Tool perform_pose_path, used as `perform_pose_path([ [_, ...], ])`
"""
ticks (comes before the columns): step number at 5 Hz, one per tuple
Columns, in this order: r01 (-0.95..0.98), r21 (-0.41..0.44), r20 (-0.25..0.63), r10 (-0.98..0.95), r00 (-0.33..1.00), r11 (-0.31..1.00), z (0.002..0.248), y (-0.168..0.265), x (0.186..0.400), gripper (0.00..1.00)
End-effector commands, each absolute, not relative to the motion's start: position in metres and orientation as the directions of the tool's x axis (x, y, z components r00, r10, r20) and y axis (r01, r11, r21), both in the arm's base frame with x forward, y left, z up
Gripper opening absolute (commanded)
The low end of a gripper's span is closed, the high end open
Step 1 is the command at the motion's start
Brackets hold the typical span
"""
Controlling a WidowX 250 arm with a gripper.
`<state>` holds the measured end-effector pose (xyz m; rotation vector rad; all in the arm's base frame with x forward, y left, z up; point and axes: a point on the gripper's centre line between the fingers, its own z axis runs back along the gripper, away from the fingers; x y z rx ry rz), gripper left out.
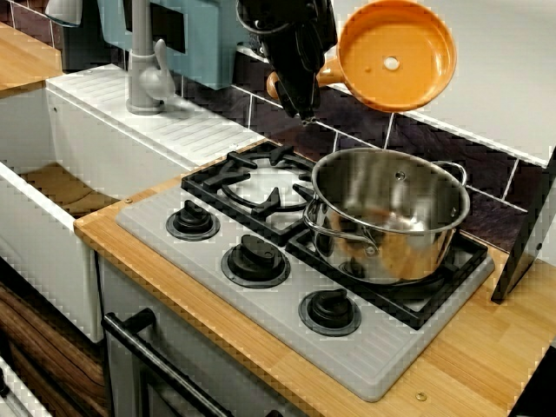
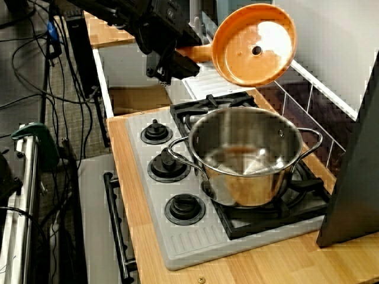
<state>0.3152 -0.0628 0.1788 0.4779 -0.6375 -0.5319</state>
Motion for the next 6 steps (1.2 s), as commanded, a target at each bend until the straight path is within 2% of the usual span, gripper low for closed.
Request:
perform_pose_path([
  [1, 0.473, 0.332, 0.368, -0.574, 0.732, 0.816, 0.194, -0.053, 0.319, 0.0],
  [3, 0.55, 0.183, 0.335, -0.578, 0.744, 0.815, 0.199, -0.046, 0.323, 0.0],
  [4, 0.569, 0.147, 0.332, -0.583, 0.742, 0.809, 0.201, -0.042, 0.324, 0.0],
  [6, 0.665, -0.085, 0.287, -0.621, 0.729, 0.742, 0.203, -0.039, 0.328, 0.0],
])
